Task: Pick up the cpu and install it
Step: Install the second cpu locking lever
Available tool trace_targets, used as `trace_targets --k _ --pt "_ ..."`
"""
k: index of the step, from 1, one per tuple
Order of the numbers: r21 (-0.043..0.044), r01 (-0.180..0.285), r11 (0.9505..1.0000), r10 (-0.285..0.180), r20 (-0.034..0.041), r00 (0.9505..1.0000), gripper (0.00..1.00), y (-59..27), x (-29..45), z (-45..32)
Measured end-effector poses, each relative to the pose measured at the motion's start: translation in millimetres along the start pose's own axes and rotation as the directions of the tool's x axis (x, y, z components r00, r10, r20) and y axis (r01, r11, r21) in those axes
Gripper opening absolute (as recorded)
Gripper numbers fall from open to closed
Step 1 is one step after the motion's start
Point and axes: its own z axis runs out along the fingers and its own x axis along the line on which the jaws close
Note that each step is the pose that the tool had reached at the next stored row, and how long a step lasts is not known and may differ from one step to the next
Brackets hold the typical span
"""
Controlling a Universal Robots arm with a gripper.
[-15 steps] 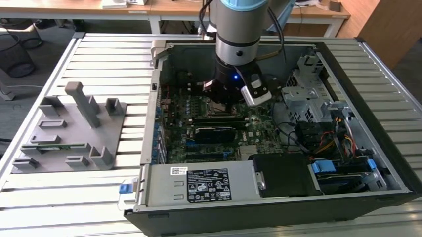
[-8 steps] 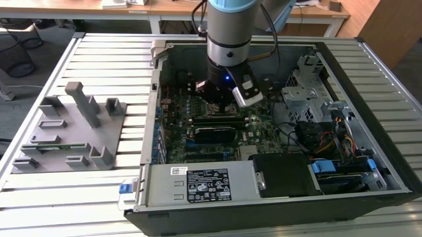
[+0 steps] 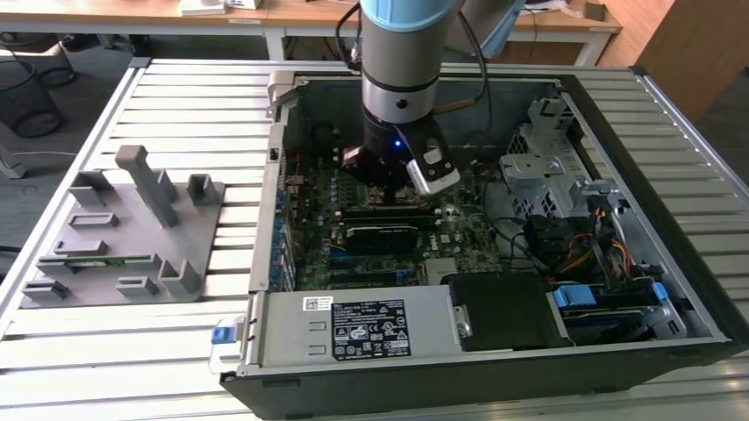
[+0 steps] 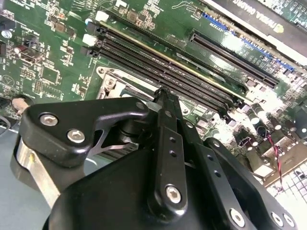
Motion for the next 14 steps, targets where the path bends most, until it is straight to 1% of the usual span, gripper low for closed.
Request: trace_targets --k 6,9,12,14 --pt "-0.0151 0.0 0.9999 0.0 -0.0008 1.0 0.11 -3.2 5.6 3.4" --pt "-0.0259 -0.001 0.9997 0.001 -0.0015 1.0 0.11 -5.3 8.3 4.8" --pt "-0.0312 -0.001 0.9995 0.001 -0.0017 1.0 0.11 -7.9 9.7 6.2" --pt "-0.0368 -0.001 0.9993 0.001 -0.0021 1.0 0.11 -9.8 11.5 6.8"
